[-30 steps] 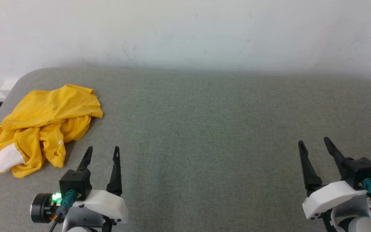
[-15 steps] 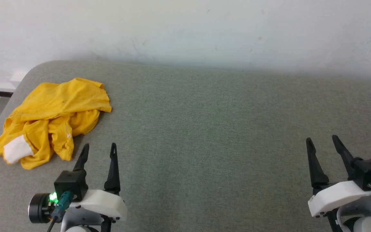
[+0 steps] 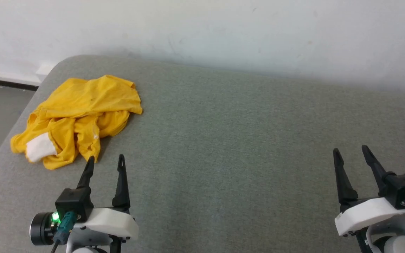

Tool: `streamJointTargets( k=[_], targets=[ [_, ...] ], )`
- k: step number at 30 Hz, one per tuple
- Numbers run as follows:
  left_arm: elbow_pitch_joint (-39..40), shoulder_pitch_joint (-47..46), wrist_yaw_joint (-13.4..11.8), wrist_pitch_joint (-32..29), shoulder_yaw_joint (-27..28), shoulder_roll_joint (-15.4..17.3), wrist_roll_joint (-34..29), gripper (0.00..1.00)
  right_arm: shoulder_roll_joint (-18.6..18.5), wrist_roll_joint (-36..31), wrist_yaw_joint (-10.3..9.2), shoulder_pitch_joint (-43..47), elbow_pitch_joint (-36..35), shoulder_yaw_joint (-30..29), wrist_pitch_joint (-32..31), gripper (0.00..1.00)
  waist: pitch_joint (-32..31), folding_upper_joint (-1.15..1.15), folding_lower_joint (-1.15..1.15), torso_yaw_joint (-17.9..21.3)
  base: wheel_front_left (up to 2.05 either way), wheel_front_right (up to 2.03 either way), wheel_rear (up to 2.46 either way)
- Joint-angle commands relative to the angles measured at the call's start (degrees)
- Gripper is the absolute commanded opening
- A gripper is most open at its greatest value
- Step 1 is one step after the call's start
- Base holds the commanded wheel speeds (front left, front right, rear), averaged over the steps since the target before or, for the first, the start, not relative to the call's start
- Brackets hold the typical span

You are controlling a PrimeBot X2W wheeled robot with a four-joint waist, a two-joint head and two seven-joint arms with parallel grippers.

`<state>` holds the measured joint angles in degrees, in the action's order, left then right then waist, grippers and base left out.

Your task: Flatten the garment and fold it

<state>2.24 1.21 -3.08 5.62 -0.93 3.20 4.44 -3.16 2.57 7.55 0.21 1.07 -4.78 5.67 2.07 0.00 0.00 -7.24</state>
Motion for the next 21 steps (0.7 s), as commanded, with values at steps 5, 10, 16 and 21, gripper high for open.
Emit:
streamJointTargets(
  k=[5, 10, 16, 21],
  targets=[
    [0.5, 0.9, -0.9, 1.2, -0.5, -0.1, 1.3, 1.00, 0.1, -0.1, -0.03, -1.1, 0.2, 0.8, 1.1, 1.00, 0.8, 0.00, 0.00, -2.9, 0.00, 0.00, 0.00],
    [0.4, 0.9, -1.3, 1.8, -1.0, -0.2, 1.9, 1.00, 0.1, -0.2, -0.03, -1.2, 0.2, 1.2, 1.7, 1.00, 1.1, 0.00, 0.00, -5.1, 0.00, 0.00, 0.00],
    [0.4, 1.2, -1.8, 2.4, -1.4, -0.2, 2.5, 1.00, 0.1, -0.4, -0.03, -1.0, 0.4, 1.6, 2.3, 1.00, 1.1, 0.00, 0.00, -7.7, 0.00, 0.00, 0.00],
    [0.2, 1.6, -2.1, 3.0, -1.7, -0.2, 2.9, 1.00, 0.2, -0.2, -0.04, -0.7, 0.7, 2.3, 2.9, 1.00, 0.9, 0.00, 0.00, -10.3, 0.00, 0.00, 0.00]
  ],
)
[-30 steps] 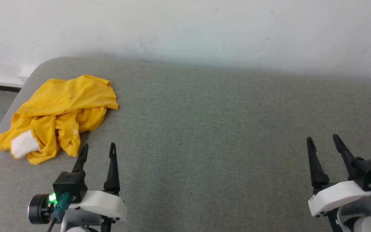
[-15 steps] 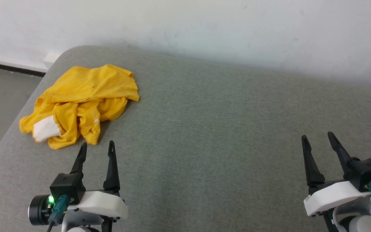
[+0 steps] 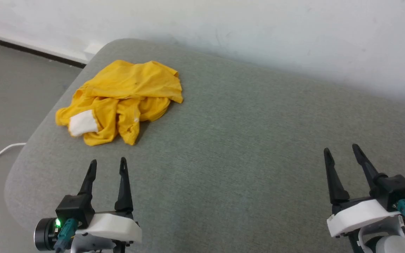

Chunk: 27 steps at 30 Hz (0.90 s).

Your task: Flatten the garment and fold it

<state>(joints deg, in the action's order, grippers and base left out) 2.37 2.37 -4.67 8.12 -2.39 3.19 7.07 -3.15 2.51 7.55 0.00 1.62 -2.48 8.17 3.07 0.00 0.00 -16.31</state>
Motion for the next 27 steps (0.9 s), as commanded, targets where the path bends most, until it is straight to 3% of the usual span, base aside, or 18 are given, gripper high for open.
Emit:
streamJointTargets(
  k=[1, 27],
  targets=[
    [0.0, 0.8, -0.5, 0.7, -0.4, -0.2, 0.4, 1.00, 0.2, -0.1, -0.04, -0.4, 0.3, 0.4, 0.7, 1.00, -0.2, 0.00, 0.00, -2.4, 0.00, 0.00, 0.00],
    [-0.3, 3.0, -1.7, 3.7, -1.5, -0.2, 2.8, 1.00, 0.2, 1.4, -0.05, -0.3, 2.9, 2.6, 3.6, 1.00, -0.4, 0.00, 0.00, -13.8, 0.00, 0.00, 0.00]
  ],
)
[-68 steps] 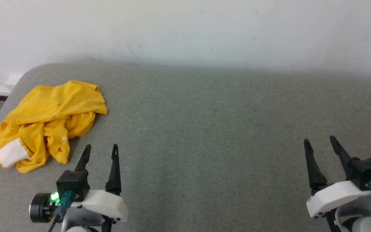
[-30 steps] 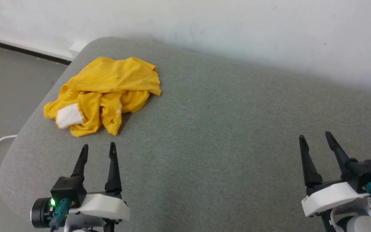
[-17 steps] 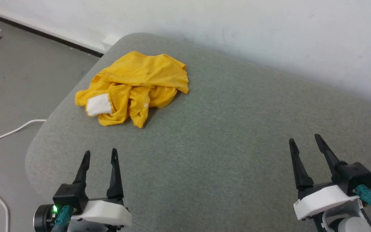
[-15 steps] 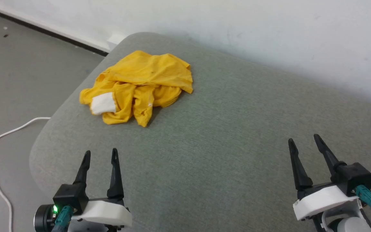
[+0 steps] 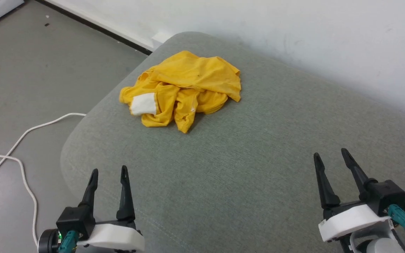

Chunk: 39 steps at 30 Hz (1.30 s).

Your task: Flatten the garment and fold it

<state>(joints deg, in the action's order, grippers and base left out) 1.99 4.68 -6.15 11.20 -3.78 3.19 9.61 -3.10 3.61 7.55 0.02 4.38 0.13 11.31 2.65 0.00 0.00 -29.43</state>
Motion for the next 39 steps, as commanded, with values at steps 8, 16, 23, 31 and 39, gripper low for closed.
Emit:
streamJointTargets(
  k=[8, 16, 23, 31, 39],
  targets=[
    [0.2, 0.8, -0.9, 1.6, -0.9, -0.3, 1.4, 1.00, 0.2, 0.4, -0.05, -0.6, 0.7, 0.2, 1.5, 1.00, 0.6, 0.00, 0.00, -2.1, 0.00, 0.00, 0.00],
    [0.3, 0.8, -1.6, 2.5, -1.4, -0.3, 2.5, 1.00, 0.2, 0.2, -0.06, -0.6, 1.0, 0.2, 2.4, 1.00, 1.1, 0.00, 0.00, -3.5, 0.00, 0.00, 0.00],
    [0.3, 1.0, -2.3, 3.4, -2.3, -0.3, 3.4, 1.00, 0.2, 0.0, -0.06, -0.7, 1.3, 0.1, 3.3, 1.00, 1.5, 0.00, 0.00, -5.5, 0.00, 0.00, 0.00],
    [0.2, 1.2, -2.6, 3.8, -2.5, -0.3, 3.7, 1.00, 0.2, 0.1, -0.06, -0.9, 1.3, -0.1, 3.7, 1.00, 1.5, 0.00, 0.00, -6.7, 0.00, 0.00, 0.00],
    [0.1, 1.1, -2.3, 3.8, -2.2, -0.3, 3.4, 1.00, 0.2, 0.4, -0.06, -1.0, 1.3, 0.0, 3.7, 1.00, 1.2, 0.00, 0.00, -6.6, 0.00, 0.00, 0.00]
  ],
)
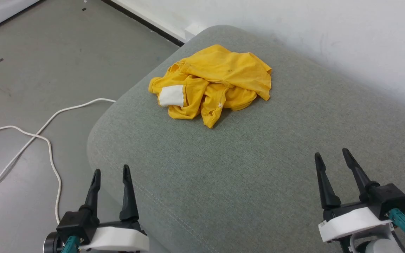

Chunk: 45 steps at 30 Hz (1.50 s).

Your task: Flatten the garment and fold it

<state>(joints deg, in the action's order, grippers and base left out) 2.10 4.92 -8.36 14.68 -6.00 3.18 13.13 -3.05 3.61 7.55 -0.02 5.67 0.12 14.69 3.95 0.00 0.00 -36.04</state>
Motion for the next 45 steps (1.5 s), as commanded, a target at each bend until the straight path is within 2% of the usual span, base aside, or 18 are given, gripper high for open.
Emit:
streamJointTargets(
  k=[1, 4, 6, 12, 17, 18, 23, 34, 41, 45],
  targets=[
    [0.0, 0.9, -0.1, 0.3, 0.1, -0.3, 0.1, 1.00, 0.2, 0.5, -0.06, -0.9, 0.0, 0.0, 0.3, 1.00, -0.1, 0.00, 0.00, 0.1, 0.00, 0.00, 0.00],
    [0.4, 0.6, 0.0, 0.3, 0.5, -0.3, 0.9, 1.00, 0.2, 0.6, -0.06, -0.8, -0.2, 0.2, 0.3, 1.00, -0.2, 0.00, 0.00, 0.3, 0.00, 0.00, 0.00],
    [1.8, -0.2, 0.4, 0.3, 1.0, -0.3, 3.8, 1.00, 0.2, 0.5, -0.06, -0.8, -0.6, 0.2, 0.3, 1.00, -0.1, 0.00, 0.00, 0.5, 0.00, 0.00, 0.00],
    [6.8, -5.9, 3.8, 0.3, 2.4, 0.0, 4.5, 1.00, 0.2, -0.5, -0.06, -0.9, -3.1, -0.4, 0.3, 1.00, 1.7, 0.00, 0.00, 1.1, 0.00, 0.00, 0.00],
    [8.4, -14.8, 5.5, -4.0, 3.9, 4.3, 4.7, 1.00, 0.2, -1.6, -0.06, -2.3, -7.1, 0.0, -1.9, 1.00, 5.2, 0.00, 0.00, 3.5, 0.00, 0.00, 0.00],
    [8.4, -14.8, 5.5, -4.0, 3.9, 4.3, 4.7, 1.00, 0.2, -1.6, -0.06, -2.3, -7.1, 0.0, -1.9, 1.00, 5.2, 0.00, 0.00, 3.5, 0.00, 0.00, 0.00],
    [7.8, -26.1, 6.8, -10.8, 5.7, 8.7, 5.8, 1.00, 0.1, -4.9, -0.06, -3.9, -13.4, 0.3, -6.3, 1.00, 10.6, 0.00, 0.00, 5.8, 0.00, 0.00, 0.00],
    [-6.5, -46.5, 10.5, -23.3, 6.1, 14.7, 10.3, 1.00, -3.3, -6.2, -0.06, -7.1, -24.8, 0.9, -13.5, 1.00, 21.5, 0.00, 0.00, 9.7, 0.00, 0.00, 0.00],
    [-16.3, -53.9, 13.2, -31.3, 5.3, 17.6, 14.2, 1.00, -4.8, -6.1, -0.06, -9.1, -30.6, 0.8, -17.0, 1.00, 27.7, 0.00, 0.00, 12.8, 0.00, 0.00, 0.00],
    [-21.0, -56.3, 13.9, -34.7, 4.8, 18.8, 15.7, 1.00, -5.5, -5.9, -0.06, -10.1, -32.6, 0.9, -18.5, 1.00, 31.1, 0.00, 0.00, 14.5, 0.00, 0.00, 0.00]
  ],
)
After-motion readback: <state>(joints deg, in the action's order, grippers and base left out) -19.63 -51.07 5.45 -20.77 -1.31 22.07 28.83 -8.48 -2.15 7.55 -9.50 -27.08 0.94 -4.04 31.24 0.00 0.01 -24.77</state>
